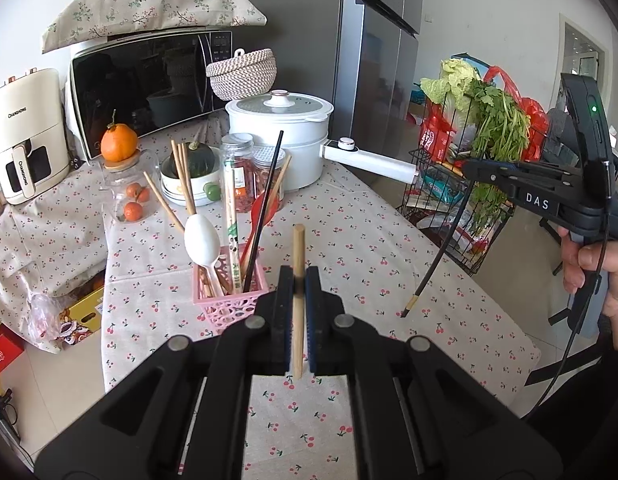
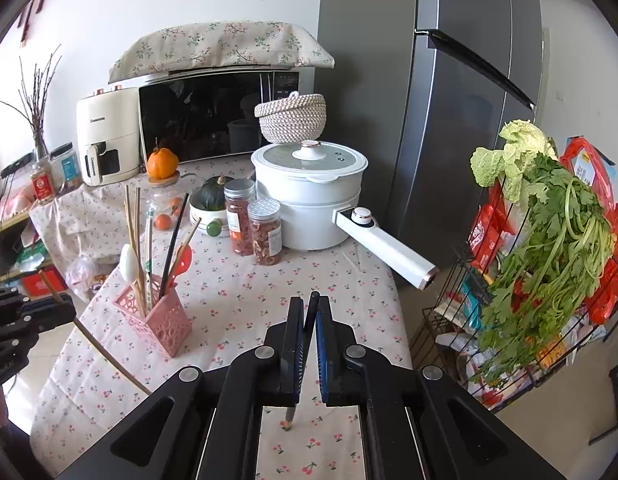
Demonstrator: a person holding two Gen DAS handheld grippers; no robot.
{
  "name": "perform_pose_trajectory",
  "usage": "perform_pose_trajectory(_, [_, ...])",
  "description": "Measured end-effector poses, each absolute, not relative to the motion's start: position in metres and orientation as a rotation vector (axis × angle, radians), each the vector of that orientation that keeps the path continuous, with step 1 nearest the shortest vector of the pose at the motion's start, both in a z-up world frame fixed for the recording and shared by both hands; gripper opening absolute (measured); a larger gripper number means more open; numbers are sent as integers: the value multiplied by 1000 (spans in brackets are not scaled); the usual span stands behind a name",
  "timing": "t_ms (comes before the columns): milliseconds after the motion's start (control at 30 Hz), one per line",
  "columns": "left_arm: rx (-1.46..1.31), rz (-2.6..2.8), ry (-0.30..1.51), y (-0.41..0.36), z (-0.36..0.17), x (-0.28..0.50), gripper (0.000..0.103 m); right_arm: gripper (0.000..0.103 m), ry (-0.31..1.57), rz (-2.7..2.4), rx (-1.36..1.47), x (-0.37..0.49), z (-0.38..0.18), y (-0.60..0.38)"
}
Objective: Organize utensils
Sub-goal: 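Carry both chopsticks up over the pink holder with both tools, then drop the chopsticks into the pink holder and open both tools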
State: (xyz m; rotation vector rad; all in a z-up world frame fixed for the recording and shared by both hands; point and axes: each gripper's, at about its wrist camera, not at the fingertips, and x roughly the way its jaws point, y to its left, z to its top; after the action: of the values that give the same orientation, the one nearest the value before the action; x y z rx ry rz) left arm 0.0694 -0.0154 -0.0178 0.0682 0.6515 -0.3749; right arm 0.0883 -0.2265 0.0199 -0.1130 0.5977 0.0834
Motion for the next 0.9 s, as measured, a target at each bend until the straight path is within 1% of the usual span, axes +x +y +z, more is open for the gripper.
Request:
perform_pose_trajectory(233, [23, -396, 606, -5, 3, 63, 6, 4, 564, 84, -105, 79, 37, -224])
perform_pose_trajectory(600, [-4, -339, 413, 15, 66, 60, 6, 4, 498, 207, 48, 73, 79, -215])
perform_pose_trajectory(767, [-19, -290, 400, 24, 63, 81, 6, 4, 479, 238, 71, 79, 83, -204])
perform_pose_trajectory(900, [-13, -257, 443, 26, 49, 104, 6, 4, 480, 253, 72, 87, 82, -195])
